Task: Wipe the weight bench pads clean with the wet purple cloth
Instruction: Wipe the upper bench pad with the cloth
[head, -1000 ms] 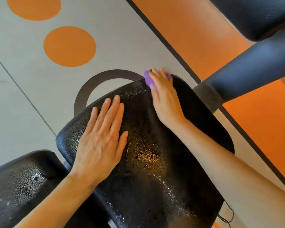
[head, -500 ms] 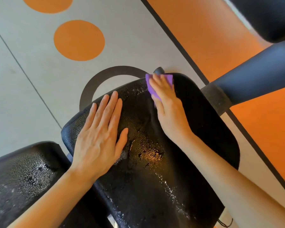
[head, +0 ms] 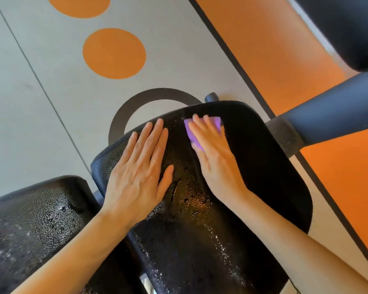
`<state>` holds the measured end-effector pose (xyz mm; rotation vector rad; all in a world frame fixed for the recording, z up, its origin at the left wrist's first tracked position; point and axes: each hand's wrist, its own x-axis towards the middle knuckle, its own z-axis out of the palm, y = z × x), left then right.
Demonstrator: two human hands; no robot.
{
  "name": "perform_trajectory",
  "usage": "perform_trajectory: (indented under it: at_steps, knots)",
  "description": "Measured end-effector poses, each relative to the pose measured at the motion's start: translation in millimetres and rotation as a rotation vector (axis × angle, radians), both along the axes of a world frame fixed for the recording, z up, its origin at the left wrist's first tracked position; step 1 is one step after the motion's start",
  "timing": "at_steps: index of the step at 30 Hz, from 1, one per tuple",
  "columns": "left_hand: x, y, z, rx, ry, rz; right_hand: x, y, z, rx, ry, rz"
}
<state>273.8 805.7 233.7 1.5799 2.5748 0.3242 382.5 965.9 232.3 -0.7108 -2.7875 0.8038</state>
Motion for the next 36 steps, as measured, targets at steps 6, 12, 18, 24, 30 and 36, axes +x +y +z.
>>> perform_trajectory:
  at_steps: [6,12,18,24,30,36]
  knots:
    - [0,-4,7,0.032,-0.048,0.025,-40,19,1,0.084,-0.001,-0.010]
    - [3,-42,11,-0.024,-0.057,0.197,-43,8,0,-0.029,0.122,-0.357]
    - [5,-45,3,-0.015,-0.040,0.199,-57,26,-3,0.051,0.138,0.057]
    - [4,-45,-1,0.017,-0.024,0.208,-96,-27,8,0.111,0.199,-0.035]
    - [2,-46,-1,0.033,-0.025,0.191,-86,46,11,0.083,-0.016,-0.112]
    - [2,-45,-4,0.025,-0.014,0.200,-97,-30,14,0.022,0.089,0.273]
